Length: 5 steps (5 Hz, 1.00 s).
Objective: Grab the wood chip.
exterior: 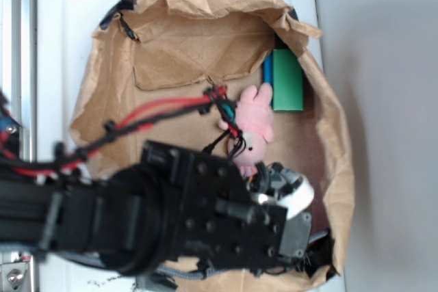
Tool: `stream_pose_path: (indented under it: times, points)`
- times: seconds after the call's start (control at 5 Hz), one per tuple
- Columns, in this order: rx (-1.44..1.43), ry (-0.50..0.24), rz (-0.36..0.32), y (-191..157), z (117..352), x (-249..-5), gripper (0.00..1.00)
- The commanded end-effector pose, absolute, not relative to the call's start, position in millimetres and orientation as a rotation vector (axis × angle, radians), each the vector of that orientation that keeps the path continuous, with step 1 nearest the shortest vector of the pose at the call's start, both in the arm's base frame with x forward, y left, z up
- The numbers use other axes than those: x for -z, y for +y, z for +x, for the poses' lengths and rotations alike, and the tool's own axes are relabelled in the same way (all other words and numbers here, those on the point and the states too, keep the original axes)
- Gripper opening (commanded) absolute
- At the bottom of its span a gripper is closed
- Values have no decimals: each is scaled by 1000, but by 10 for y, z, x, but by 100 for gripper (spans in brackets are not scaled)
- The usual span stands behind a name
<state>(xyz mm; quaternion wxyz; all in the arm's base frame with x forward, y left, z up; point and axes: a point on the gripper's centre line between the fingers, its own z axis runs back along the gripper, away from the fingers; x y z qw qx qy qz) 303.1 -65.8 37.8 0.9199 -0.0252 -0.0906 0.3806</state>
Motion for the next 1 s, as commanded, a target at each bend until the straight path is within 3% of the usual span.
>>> stream_pose_path:
  times: [0.0,0.2,0.4,0.8]
  points:
    - [-797,-240,-38,-680,3081,-298,74]
    - [-805,-260,-42,-612,3046,-354,0]
    - [-816,-240,-62,-544,2993,-516,0]
    - [-854,-137,-98,-215,2969,-1137,0]
